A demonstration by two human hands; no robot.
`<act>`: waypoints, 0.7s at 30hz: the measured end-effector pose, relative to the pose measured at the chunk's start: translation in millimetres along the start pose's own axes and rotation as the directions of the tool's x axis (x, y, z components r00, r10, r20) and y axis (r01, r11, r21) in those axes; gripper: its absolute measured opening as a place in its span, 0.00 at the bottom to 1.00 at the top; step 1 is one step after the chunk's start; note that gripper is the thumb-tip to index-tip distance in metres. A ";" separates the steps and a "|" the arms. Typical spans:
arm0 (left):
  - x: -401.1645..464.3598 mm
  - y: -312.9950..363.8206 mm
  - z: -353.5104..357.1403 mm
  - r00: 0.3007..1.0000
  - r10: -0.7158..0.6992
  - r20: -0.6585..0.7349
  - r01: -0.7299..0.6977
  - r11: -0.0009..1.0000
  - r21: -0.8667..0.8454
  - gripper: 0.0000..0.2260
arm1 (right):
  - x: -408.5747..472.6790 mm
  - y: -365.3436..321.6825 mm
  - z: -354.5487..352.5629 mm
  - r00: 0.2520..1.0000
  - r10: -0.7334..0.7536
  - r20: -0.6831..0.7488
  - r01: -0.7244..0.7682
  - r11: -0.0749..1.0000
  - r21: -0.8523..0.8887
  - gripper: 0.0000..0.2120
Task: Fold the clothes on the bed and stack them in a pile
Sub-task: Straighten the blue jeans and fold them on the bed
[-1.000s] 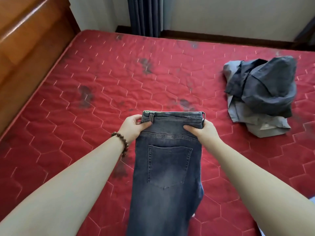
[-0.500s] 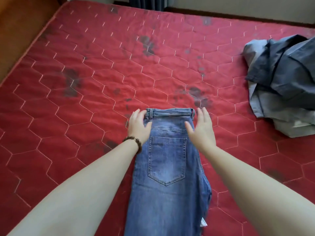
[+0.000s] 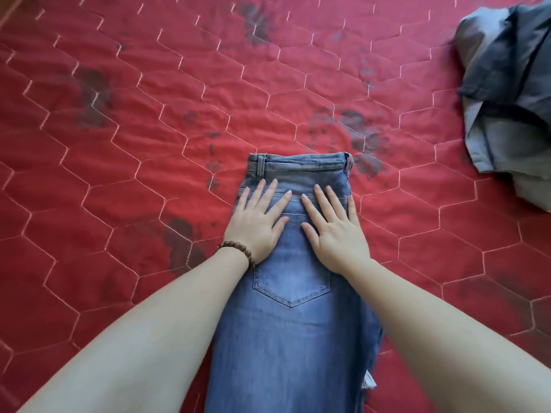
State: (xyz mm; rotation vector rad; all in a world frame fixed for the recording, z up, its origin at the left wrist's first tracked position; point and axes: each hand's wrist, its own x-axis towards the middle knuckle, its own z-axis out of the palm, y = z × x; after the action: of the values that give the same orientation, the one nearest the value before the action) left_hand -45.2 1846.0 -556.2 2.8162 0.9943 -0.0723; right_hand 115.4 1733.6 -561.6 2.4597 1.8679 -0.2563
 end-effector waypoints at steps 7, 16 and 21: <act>-86.4 48.8 2.2 0.993 -0.064 0.103 0.059 0.997 0.046 0.26 | -84.5 -64.8 0.4 0.995 0.072 -0.070 -0.064 0.992 0.112 0.26; -227.8 62.5 24.5 0.993 -0.044 0.106 0.048 0.998 -0.034 0.28 | -221.1 -92.5 24.7 0.996 0.074 0.046 -0.080 0.988 0.130 0.29; -197.6 39.4 7.9 0.944 -0.331 0.002 0.309 0.879 -0.362 0.26 | -183.7 -52.1 -6.1 0.968 0.205 -0.142 -0.170 0.959 0.227 0.25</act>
State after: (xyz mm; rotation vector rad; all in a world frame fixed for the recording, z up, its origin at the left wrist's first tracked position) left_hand -174.3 1692.0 -539.9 2.3162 1.3294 0.1442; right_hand 18.3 1573.5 -523.3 2.8629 1.7265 -0.2655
